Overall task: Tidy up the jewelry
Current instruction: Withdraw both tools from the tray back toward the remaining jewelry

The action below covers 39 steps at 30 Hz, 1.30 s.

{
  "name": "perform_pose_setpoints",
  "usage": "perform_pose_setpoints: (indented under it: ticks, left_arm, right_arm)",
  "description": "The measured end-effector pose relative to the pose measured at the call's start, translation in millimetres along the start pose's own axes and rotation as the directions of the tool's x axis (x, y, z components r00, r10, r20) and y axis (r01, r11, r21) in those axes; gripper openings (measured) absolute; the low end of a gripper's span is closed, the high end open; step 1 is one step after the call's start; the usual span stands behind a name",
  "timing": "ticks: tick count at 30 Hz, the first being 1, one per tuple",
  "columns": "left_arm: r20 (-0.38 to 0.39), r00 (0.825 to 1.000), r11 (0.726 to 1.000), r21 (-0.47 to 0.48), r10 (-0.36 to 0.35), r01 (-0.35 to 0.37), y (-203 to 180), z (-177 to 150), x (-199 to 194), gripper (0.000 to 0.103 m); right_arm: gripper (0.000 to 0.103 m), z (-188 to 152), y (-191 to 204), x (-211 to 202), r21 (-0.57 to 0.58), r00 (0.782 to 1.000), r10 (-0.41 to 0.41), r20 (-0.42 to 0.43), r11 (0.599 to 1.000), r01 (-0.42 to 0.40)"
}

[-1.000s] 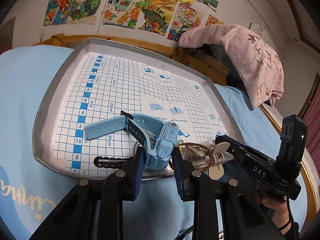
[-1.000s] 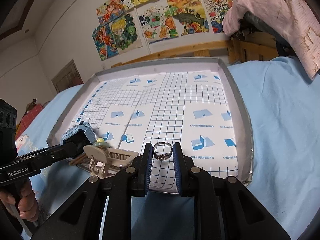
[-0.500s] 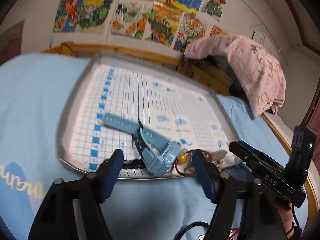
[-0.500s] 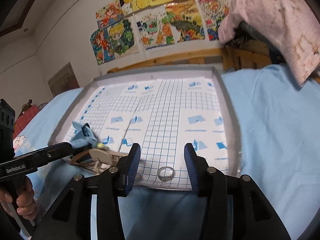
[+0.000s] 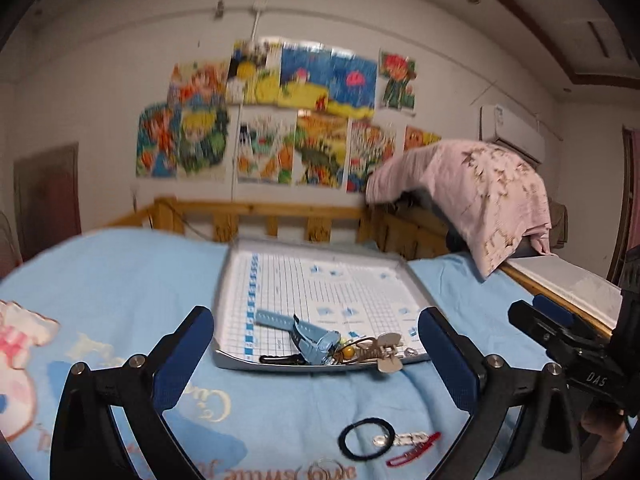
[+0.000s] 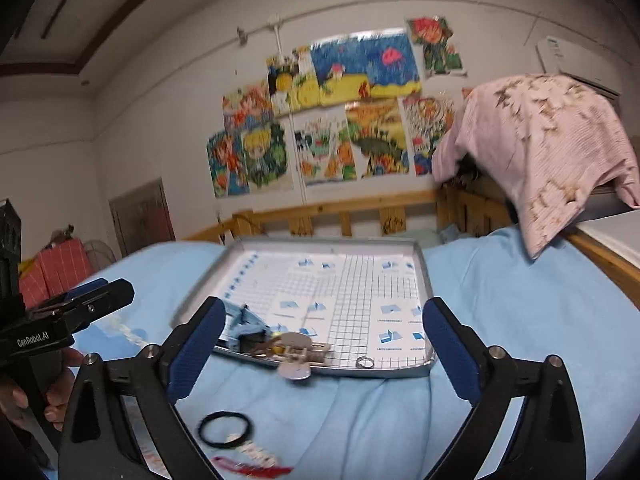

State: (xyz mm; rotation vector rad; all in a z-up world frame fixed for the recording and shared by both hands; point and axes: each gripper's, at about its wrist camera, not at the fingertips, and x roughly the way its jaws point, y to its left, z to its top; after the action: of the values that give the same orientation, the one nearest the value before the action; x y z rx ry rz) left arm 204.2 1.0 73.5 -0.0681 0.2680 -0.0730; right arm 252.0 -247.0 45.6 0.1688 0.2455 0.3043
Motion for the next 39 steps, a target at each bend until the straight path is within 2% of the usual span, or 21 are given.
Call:
perform_pose_setpoints:
  ticks: [6, 11, 17, 25, 32, 39]
  left_arm:
    - [0.077, 0.997, 0.999, 0.043, 0.023, -0.026, -11.6, 1.1, -60.1, 0.103]
    - [0.113, 0.993, 1.0, 0.017, 0.023, -0.025, -13.1, -0.1, -106.8, 0.103]
    - [0.106, 0.994, 0.999, 0.007, 0.032, -0.033, -16.1, -9.0, -154.8, 0.103]
    - [0.073, 0.995, 0.997, 0.0, 0.071, -0.071, -7.6, -41.6, -214.8, 0.103]
    - [0.048, 0.995, 0.996, -0.007, 0.09, -0.09, -1.8, -66.4, -245.9, 0.103]
    - [0.02, 0.997, 0.997, -0.007, 0.08, -0.08, 0.9, -67.7, -237.5, 0.103]
  right_arm:
    - [0.101, 1.7, 3.9, -64.5, 0.017, 0.997, -0.001, 0.075, 1.0, 0.0]
    - [0.101, 0.6, 12.3, -103.8, 0.01, 0.996, 0.006, 0.093, 1.0, -0.007]
    - [0.101, -7.1, 23.7, -151.5, -0.012, 0.996, -0.001, 0.093, 1.0, 0.002]
    - [0.101, -25.0, 45.3, -216.2, -0.036, 0.997, -0.013, 0.07, 0.999, 0.016]
    - [0.101, -49.6, 58.8, -255.5, -0.025, 0.998, -0.016, 0.058, 1.0, 0.017]
    - [0.101, -59.8, 63.9, -260.1, -0.03, 0.999, -0.014, 0.039, 0.999, 0.015]
